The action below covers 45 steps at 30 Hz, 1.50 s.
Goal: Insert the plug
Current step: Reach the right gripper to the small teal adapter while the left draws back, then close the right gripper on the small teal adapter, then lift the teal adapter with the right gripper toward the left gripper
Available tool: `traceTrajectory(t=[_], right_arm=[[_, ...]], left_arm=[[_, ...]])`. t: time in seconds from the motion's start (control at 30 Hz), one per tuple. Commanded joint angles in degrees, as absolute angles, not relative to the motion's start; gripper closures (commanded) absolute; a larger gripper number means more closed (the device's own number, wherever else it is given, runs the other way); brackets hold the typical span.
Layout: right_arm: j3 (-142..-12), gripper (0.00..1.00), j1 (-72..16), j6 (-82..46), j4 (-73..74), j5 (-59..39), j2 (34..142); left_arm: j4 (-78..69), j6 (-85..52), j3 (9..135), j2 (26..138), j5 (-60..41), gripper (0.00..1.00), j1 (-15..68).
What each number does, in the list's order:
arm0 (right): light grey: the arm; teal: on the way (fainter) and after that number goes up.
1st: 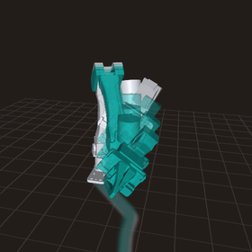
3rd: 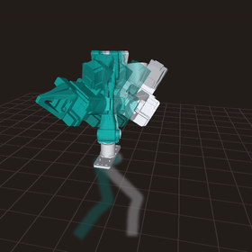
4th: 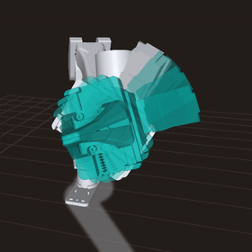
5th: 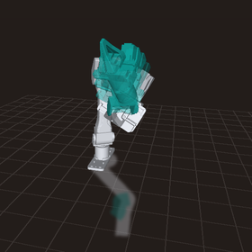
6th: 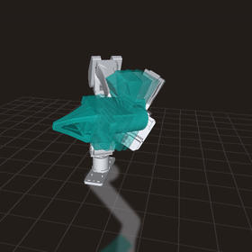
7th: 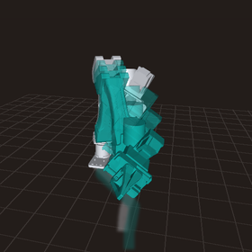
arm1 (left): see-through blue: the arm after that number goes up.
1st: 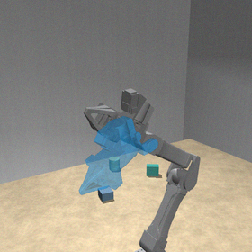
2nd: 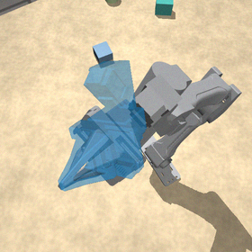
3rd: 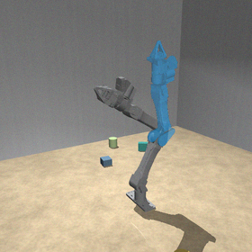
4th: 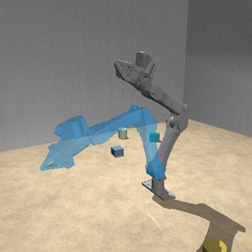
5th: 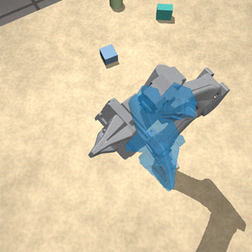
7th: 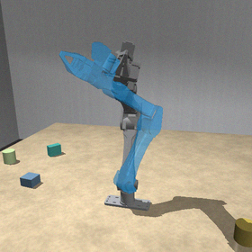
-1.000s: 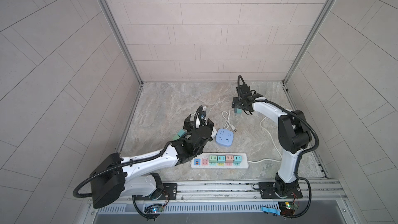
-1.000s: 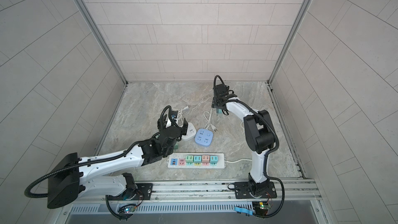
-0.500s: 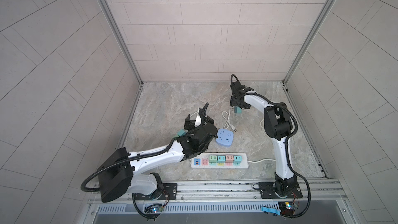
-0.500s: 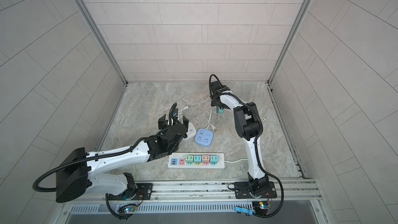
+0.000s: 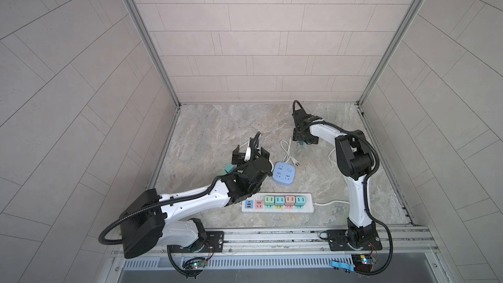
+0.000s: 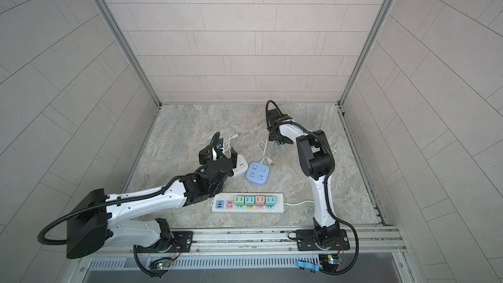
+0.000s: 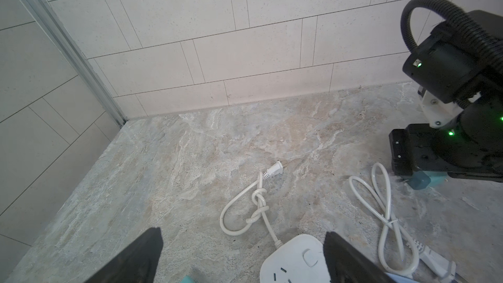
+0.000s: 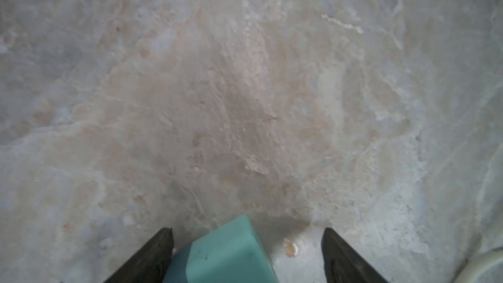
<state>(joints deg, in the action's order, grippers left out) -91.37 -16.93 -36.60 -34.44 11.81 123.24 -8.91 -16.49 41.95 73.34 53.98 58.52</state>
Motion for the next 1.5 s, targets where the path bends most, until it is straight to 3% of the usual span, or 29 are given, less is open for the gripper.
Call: traceTrajectory(t=[0.0, 0.37, 0.57, 0.87, 1.47], right_arm=[[-86.38, 0.13, -16.88, -37.4, -34.04, 12.13, 119.65], [-75.02, 0.17, -15.5, -37.79, -28.39, 8.8, 112.16], [-78.3, 0.28, -15.24, -36.4, -29.26, 6.01, 116.01], [-79.89, 0.29, -13.28, -34.75, -29.44, 5.09, 118.37], [-81.17, 0.57, -12.74, -32.04, -33.13, 4.72, 118.67]], left_arm=[[-11.21, -16.55, 41.02, 72.01, 54.68, 0.0, 58.27], [-12.65, -15.97, 39.51, 70.14, 53.13, 0.0, 58.27], [-12.68, -15.05, 39.55, 70.26, 52.1, 0.0, 58.27], [-14.65, -9.72, 37.01, 68.26, 44.84, 0.0, 58.27], [-14.74, -8.88, 35.99, 65.88, 42.97, 0.0, 58.27]])
